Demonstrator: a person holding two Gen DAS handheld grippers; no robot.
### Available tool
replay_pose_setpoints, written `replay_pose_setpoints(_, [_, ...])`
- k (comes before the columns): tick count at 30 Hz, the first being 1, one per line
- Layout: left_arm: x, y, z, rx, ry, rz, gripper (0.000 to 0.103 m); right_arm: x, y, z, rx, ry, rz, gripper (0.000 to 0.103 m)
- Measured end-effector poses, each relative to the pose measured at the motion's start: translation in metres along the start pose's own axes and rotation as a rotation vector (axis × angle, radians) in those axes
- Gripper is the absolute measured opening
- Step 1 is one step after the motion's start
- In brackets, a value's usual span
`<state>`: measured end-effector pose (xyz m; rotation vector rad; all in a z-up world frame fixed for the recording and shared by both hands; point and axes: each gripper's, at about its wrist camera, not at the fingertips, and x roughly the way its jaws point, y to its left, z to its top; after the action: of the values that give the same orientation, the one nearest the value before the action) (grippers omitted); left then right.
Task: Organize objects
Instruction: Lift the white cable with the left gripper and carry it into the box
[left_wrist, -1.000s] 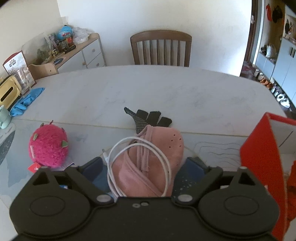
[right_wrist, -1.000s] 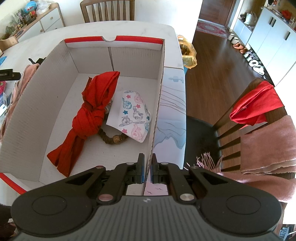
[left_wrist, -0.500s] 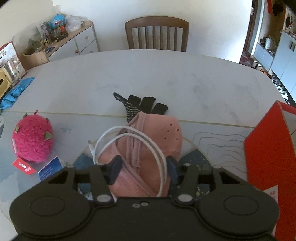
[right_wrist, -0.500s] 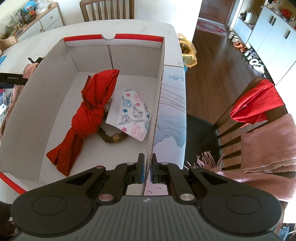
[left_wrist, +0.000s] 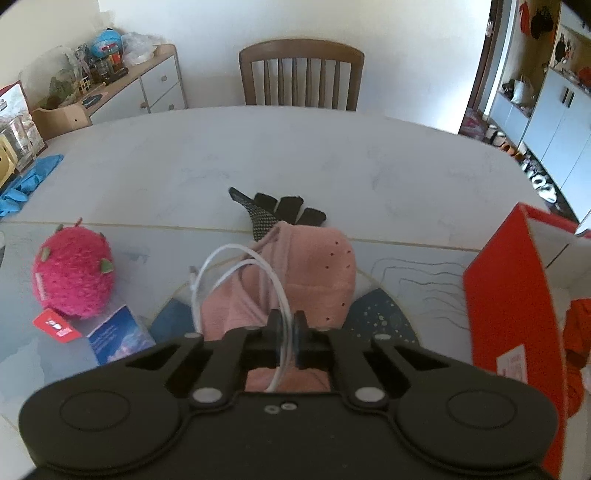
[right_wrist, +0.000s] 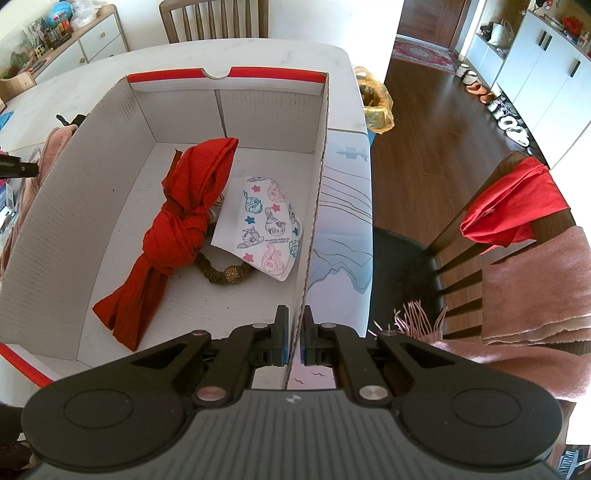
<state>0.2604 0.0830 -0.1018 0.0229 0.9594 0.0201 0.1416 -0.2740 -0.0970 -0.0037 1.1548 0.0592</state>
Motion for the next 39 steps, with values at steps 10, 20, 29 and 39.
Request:
replay_pose_setpoints(10, [-0.052, 0.019, 0.002, 0.01, -0.073, -0.029, 0.003, 0.0, 0.001, 0.001, -0.003, 0.0, -0.001, 0.005])
replay_pose_setpoints(20, [-0.107, 0.012, 0.012, 0.044, -0.164, -0.097, 0.002, 0.001, 0.001, 0.001, -0.004, 0.0, -0.002, 0.005])
replay_pose_setpoints(29, [-0.143, -0.041, 0.02, 0.141, -0.254, -0.252, 0.001, 0.001, 0.002, 0.002, -0.008, -0.001, -0.003, 0.005])
replay_pose_setpoints(39, [-0.163, -0.111, 0.031, 0.268, -0.335, -0.384, 0.001, 0.0, 0.003, 0.004, -0.01, -0.004, -0.004, 0.005])
